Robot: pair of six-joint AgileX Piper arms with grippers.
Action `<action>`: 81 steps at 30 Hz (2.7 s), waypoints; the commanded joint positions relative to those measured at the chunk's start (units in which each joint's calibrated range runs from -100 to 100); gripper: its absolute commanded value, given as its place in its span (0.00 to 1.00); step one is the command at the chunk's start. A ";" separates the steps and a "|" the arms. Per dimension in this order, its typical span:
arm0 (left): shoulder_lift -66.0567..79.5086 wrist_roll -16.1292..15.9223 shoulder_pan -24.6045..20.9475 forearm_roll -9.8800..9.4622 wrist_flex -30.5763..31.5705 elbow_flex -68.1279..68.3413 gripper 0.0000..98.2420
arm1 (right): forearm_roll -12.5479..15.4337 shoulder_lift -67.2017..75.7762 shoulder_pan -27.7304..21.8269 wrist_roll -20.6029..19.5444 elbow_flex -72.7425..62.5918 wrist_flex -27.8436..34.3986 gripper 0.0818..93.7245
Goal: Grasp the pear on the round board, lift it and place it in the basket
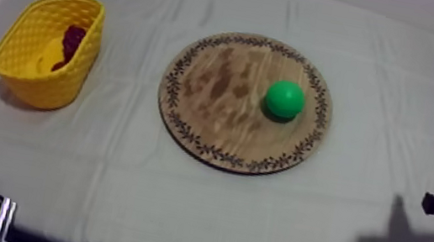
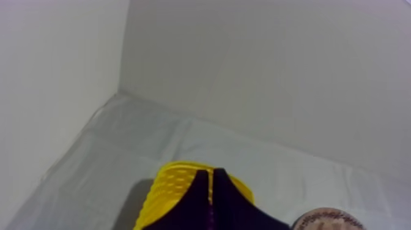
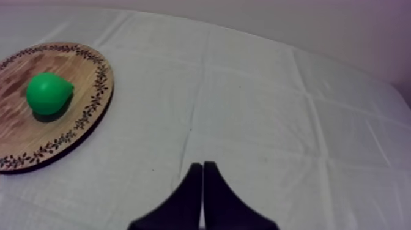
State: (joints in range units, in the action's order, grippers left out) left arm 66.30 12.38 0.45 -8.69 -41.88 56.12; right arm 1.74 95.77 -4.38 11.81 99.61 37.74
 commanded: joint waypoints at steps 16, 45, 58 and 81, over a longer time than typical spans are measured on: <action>-23.66 7.55 14.71 -3.23 -7.98 -31.27 0.00 | -0.01 -0.01 0.02 -0.01 0.05 0.00 0.00; -54.84 11.87 35.49 -9.26 -29.14 -62.84 0.00 | -0.01 -0.01 0.01 -0.01 0.05 0.00 0.00; -72.24 13.93 41.78 -8.56 -41.17 -79.15 0.00 | -0.01 -0.01 0.01 -0.01 0.05 0.00 0.00; -85.74 16.90 42.47 -6.93 -44.91 -87.20 0.62 | -0.01 -0.01 0.01 0.03 0.05 0.00 0.00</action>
State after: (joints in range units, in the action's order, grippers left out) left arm -19.38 28.48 42.92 -15.80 -86.36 -31.21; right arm 1.74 95.77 -4.38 11.81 99.61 37.76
